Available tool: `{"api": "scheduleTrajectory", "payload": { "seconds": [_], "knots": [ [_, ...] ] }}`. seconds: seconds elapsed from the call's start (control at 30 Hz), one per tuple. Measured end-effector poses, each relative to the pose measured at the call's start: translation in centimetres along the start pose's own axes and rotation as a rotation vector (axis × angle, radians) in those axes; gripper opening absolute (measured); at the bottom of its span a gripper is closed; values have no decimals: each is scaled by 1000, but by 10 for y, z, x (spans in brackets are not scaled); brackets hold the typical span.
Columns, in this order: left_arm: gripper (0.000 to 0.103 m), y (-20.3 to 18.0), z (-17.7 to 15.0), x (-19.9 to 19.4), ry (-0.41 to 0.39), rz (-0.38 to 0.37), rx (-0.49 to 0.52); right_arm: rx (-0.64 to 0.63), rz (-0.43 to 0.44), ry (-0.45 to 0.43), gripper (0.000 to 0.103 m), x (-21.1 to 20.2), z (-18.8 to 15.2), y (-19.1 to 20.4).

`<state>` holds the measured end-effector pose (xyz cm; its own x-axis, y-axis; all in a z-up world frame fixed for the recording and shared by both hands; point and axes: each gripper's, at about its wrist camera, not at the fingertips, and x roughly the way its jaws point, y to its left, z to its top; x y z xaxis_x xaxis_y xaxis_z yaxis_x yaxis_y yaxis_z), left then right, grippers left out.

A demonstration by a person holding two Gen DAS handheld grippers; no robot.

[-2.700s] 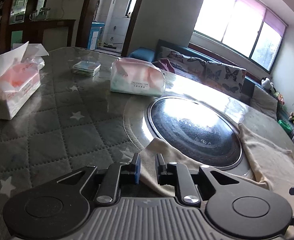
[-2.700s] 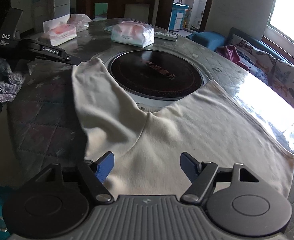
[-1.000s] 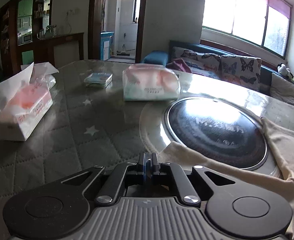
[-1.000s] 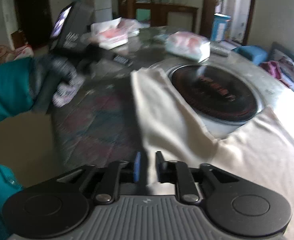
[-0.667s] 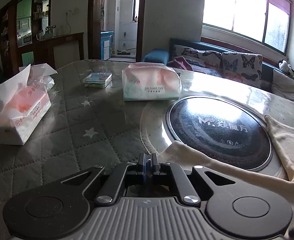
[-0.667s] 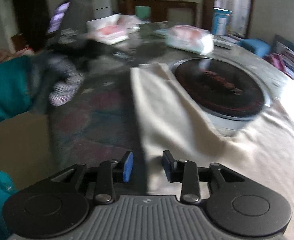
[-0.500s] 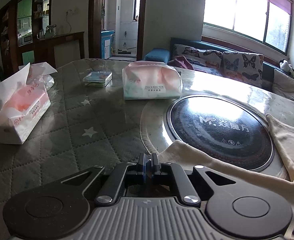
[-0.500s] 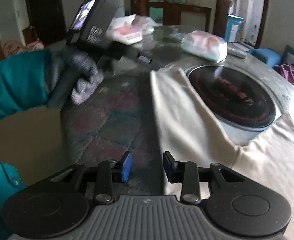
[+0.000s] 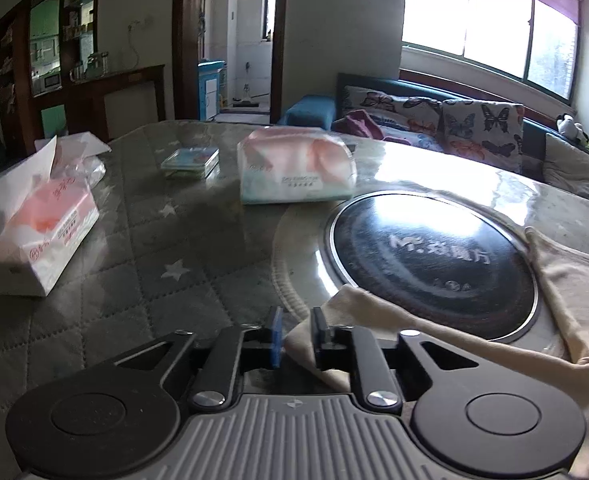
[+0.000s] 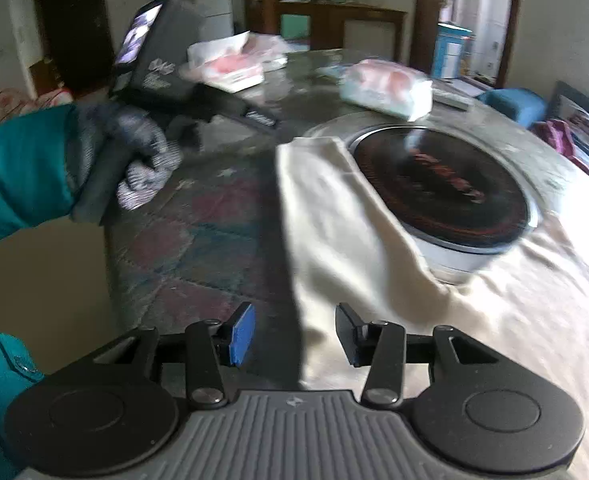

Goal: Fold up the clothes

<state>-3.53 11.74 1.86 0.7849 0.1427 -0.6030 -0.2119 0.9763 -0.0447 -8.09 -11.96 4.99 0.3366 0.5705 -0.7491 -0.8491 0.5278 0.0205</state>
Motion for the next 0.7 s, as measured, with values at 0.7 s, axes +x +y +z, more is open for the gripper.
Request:
{"api": "scheduleTrajectory", "payload": {
  "seconds": [0.7],
  "knots": [
    [39,-147,-7,-28,34,-361,207,361,-363,-15,48,-87,-90,-128]
  ]
}}
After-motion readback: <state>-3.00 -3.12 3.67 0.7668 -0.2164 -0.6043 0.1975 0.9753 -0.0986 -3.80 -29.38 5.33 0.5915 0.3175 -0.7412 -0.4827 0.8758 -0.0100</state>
